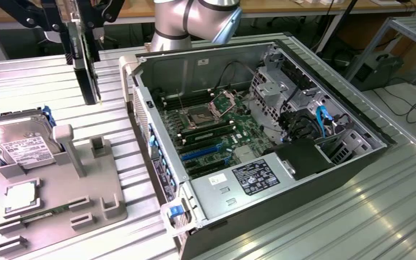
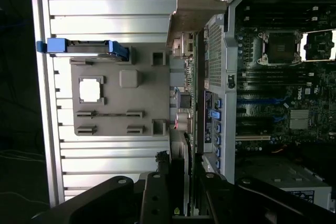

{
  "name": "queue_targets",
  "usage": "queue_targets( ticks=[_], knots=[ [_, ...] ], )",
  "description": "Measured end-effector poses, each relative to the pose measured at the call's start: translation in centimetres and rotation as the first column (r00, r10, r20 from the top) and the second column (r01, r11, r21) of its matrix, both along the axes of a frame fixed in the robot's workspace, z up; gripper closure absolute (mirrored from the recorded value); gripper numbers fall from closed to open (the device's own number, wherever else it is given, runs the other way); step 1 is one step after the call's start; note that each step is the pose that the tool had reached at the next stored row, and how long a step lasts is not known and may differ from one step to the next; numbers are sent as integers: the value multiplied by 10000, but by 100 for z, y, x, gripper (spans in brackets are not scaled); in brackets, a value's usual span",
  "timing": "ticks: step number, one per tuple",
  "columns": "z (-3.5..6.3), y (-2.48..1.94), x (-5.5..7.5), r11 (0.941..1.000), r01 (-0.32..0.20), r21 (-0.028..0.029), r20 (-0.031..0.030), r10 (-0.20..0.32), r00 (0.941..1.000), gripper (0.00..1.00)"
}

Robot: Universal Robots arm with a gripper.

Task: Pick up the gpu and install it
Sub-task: 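Pick up the gpu and move the gpu toward the slot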

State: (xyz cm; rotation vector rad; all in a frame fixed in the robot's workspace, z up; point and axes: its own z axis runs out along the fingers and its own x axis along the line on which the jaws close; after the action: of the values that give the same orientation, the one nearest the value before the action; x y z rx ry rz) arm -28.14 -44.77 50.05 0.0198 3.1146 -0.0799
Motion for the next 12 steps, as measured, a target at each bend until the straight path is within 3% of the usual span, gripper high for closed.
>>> queue_targets(
  ticks=[12],
  knots=[
    [0, 0, 163, 10000, 0, 0, 0, 0, 10000, 73]
  ],
)
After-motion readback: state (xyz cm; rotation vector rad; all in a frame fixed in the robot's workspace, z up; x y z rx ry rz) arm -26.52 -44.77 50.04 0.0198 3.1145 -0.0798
